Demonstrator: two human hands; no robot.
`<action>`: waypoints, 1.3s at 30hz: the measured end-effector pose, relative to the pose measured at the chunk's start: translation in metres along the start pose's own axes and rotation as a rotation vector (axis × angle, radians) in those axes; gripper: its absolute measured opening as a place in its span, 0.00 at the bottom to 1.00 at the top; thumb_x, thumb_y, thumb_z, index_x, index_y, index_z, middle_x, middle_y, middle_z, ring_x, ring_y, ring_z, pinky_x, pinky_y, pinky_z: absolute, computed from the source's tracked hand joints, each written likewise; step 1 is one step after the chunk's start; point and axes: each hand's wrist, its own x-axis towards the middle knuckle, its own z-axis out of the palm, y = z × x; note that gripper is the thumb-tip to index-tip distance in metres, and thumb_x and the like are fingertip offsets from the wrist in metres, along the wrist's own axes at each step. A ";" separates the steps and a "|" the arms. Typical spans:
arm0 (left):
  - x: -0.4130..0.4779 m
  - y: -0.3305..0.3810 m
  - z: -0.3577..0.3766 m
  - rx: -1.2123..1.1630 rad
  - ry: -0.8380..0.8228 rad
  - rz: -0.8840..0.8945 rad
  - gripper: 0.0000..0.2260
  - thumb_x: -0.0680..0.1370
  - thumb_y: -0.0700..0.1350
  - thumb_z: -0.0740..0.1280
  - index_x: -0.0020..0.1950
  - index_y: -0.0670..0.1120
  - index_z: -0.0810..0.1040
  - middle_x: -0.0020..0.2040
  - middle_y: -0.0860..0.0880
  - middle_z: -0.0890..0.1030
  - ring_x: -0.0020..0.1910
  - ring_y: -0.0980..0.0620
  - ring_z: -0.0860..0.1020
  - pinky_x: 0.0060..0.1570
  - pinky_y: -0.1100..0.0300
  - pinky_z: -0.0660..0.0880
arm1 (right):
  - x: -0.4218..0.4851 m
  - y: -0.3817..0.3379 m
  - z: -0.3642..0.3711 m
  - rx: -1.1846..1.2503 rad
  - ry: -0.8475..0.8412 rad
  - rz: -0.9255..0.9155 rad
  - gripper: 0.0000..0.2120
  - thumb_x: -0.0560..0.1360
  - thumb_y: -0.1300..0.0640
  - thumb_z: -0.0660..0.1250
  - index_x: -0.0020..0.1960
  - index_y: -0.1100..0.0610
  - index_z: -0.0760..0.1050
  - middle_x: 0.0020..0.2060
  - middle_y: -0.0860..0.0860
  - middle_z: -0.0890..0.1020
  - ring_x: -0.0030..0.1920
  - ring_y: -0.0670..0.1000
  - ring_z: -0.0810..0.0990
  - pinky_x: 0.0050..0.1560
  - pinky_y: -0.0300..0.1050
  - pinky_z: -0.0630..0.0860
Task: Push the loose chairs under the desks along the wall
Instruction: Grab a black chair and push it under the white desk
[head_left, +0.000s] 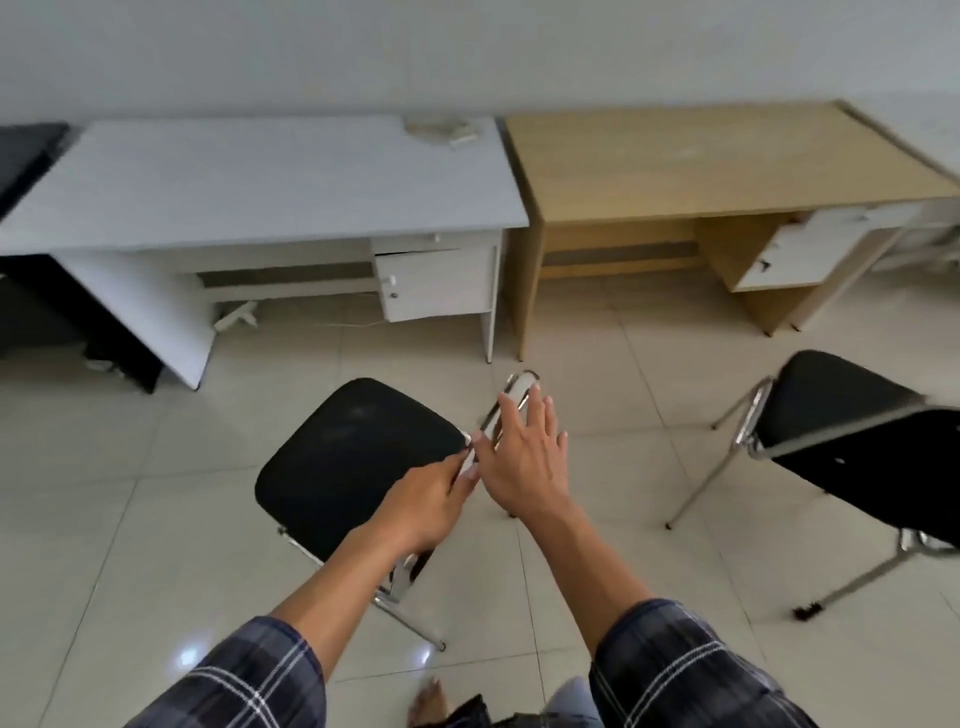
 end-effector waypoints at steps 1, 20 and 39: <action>0.004 -0.001 0.000 -0.034 0.039 -0.037 0.22 0.83 0.60 0.49 0.67 0.54 0.74 0.58 0.48 0.81 0.58 0.46 0.79 0.58 0.49 0.75 | 0.010 0.002 -0.001 0.002 -0.010 -0.020 0.30 0.82 0.41 0.55 0.80 0.51 0.56 0.82 0.56 0.46 0.82 0.59 0.43 0.78 0.65 0.51; 0.008 0.043 0.060 -1.338 1.197 -1.388 0.21 0.77 0.45 0.67 0.68 0.41 0.71 0.58 0.41 0.77 0.54 0.44 0.76 0.53 0.51 0.74 | 0.150 0.026 -0.018 1.193 -0.552 0.855 0.07 0.76 0.56 0.66 0.49 0.59 0.72 0.44 0.59 0.80 0.53 0.62 0.84 0.58 0.65 0.80; 0.010 0.041 0.035 -2.414 1.302 -0.844 0.06 0.76 0.34 0.63 0.52 0.38 0.72 0.58 0.35 0.74 0.61 0.31 0.73 0.59 0.36 0.74 | 0.164 0.027 -0.027 1.242 -0.719 0.865 0.10 0.70 0.64 0.66 0.51 0.62 0.73 0.47 0.61 0.79 0.45 0.62 0.80 0.60 0.67 0.77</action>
